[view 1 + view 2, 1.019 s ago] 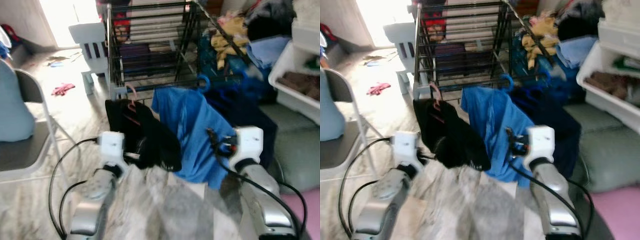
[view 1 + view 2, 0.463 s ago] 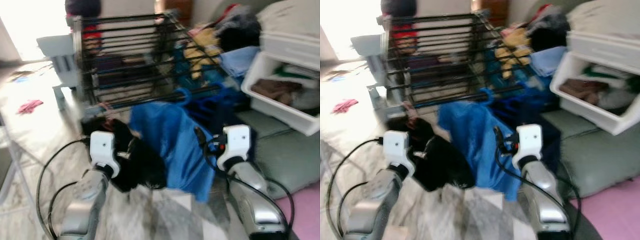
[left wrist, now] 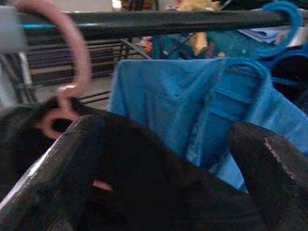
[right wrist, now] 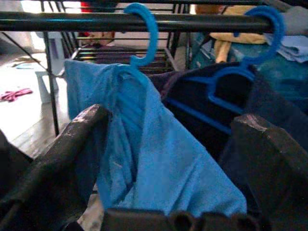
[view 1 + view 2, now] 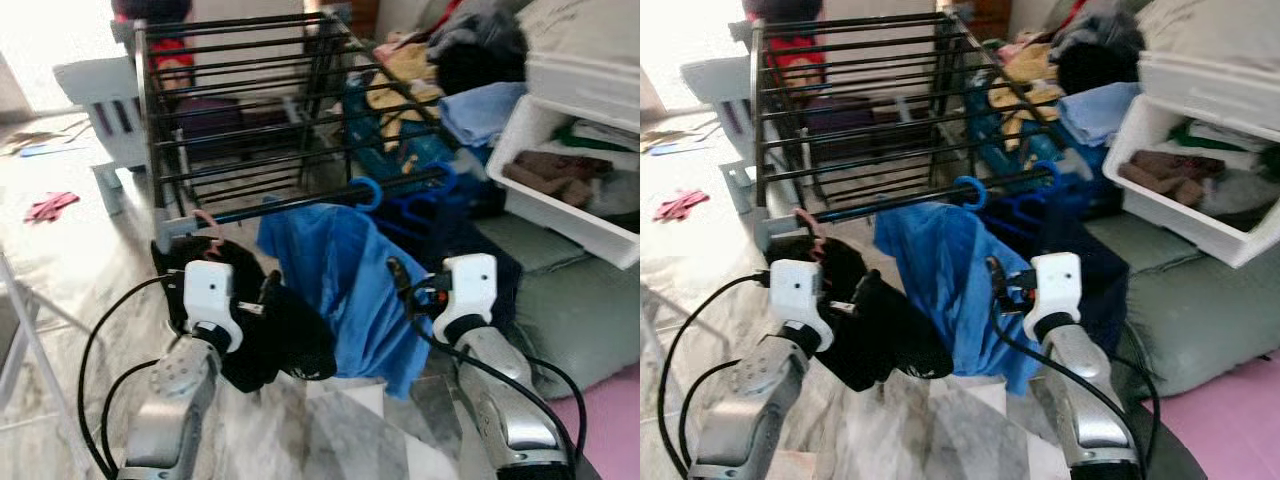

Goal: Hang hanger

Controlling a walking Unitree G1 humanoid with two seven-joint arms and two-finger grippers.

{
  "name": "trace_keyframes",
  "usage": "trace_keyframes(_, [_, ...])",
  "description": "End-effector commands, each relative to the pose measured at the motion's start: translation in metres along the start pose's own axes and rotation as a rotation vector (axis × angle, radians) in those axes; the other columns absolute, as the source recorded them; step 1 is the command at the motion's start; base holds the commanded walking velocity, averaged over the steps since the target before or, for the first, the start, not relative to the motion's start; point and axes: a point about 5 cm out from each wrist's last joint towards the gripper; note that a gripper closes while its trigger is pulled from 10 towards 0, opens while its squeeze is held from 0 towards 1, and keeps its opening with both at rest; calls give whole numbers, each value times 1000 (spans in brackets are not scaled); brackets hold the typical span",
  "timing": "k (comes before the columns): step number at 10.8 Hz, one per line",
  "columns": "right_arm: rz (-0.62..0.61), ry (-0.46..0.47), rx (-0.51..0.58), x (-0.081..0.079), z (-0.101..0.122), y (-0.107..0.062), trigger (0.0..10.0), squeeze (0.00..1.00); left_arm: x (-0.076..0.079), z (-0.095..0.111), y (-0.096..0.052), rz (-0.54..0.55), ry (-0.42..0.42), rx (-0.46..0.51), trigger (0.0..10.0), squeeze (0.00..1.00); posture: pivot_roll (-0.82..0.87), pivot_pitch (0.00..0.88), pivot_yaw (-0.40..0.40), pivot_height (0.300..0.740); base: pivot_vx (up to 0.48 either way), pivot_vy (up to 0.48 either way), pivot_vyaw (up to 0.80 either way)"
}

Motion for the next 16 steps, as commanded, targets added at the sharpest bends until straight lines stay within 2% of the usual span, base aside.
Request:
trace_keyframes(1, [-12, -15, -12, 6, 0, -1, 10000, 0, 3, 1, 1, -11, 6, -4, 10000, 0, -96, 0, 17, 740, 0, 0, 0])
trace_keyframes(5, [-42, -60, -49, 21, -1, 5, 10000, 0, 4, 2, 1, -26, 22, -3, 10000, 0, -90, 0, 19, 740, 0, 0, 0])
trace_keyframes(8, [8, -111, -160, 36, -9, 10, 10000, 0, 1, 0, 0, -20, 53, -56, 10000, 0, -73, 0, 34, 740, 0, 0, 0])
trace_keyframes(11, [54, -154, -199, 53, -6, 19, 10000, 0, -3, 4, -3, -32, 64, -52, 10000, 0, -50, 0, 58, 740, 0, 0, 0])
trace_keyframes(16, [243, -235, -255, 54, -7, 40, 10000, 0, -13, 10, -13, -59, 100, -93, 10000, 0, 17, 0, 104, 740, 0, 0, 0])
Point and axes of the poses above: a point about 5 cm out from each wrist's last joint towards the gripper, its own y axis pointing out of the wrist towards the gripper, its own z axis along the axis of the wrist's last joint, x = y × z, and after that the axes turned 2 degrees about y, right-handed
